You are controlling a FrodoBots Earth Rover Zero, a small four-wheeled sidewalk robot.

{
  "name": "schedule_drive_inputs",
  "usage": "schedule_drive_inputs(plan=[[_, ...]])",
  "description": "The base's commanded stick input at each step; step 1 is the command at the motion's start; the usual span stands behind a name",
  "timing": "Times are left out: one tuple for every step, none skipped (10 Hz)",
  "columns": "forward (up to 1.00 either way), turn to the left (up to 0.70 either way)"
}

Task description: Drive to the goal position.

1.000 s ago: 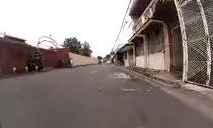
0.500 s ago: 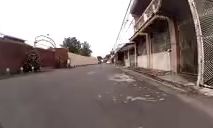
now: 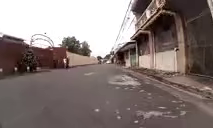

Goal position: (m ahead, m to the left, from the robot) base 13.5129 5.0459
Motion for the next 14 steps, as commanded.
schedule_drive_inputs(plan=[[1.0,0.0],[1.0,0.0],[1.0,0.0],[1.0,0.0],[1.0,0.0],[1.0,0.0],[1.0,0.0],[1.0,0.0],[1.0,0.0],[1.0,0.0],[1.0,0.0],[1.0,0.0],[1.0,0.0],[1.0,0.0]])
